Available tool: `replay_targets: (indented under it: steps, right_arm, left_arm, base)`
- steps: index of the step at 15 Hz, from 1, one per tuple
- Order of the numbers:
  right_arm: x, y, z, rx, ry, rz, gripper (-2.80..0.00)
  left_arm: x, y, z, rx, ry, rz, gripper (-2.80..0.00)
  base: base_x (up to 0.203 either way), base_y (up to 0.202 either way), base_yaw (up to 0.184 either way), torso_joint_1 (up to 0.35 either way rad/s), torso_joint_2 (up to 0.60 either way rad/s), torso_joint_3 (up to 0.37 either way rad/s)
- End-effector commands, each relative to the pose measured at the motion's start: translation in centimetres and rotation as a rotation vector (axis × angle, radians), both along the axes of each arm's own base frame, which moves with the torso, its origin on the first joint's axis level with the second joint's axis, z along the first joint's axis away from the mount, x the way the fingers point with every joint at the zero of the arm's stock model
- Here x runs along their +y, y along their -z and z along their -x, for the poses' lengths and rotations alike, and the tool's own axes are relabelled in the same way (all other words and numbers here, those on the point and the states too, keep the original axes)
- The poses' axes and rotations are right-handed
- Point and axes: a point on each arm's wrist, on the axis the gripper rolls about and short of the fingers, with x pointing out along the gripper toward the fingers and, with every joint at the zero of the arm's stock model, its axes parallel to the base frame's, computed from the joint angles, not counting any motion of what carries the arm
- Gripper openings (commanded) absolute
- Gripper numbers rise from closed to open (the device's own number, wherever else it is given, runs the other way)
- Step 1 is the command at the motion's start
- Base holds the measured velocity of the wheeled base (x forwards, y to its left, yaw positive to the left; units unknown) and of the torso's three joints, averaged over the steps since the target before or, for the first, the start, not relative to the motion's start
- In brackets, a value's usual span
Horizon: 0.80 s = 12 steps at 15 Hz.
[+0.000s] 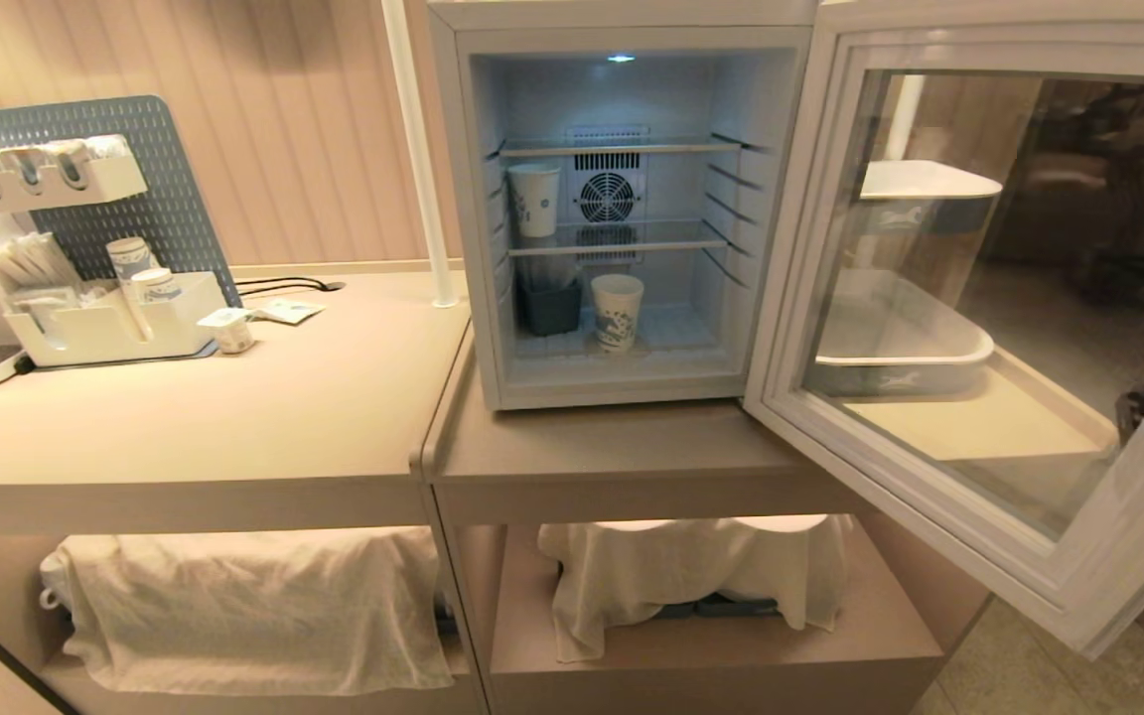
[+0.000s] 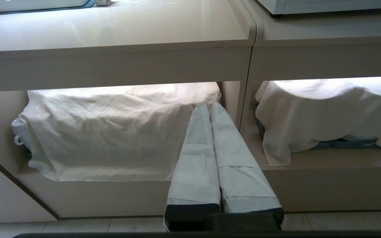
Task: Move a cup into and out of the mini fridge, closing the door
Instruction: Close the freezer door
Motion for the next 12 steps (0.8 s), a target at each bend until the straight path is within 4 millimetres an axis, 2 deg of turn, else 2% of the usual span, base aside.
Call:
replay_targets:
  steps: [1, 12]
  right_arm:
    - [0.3, -0.2, 0.4, -0.01, -0.011, 0.001, -2.8]
    - [1.3, -0.8, 3.2, -0.035, -0.058, 0.031, -2.8]
  left_arm:
    - [0.0, 0.0, 0.0, 0.003, 0.001, 0.0, -2.8]
    - [0.0, 0.0, 0.0, 0.003, -0.001, 0.0, -2.8]
  base:
    - [0.0, 0.0, 0.0, 0.0, 0.0, 0.0]
    - [0.0, 0.0, 0.0, 0.0, 0.0, 0.0]
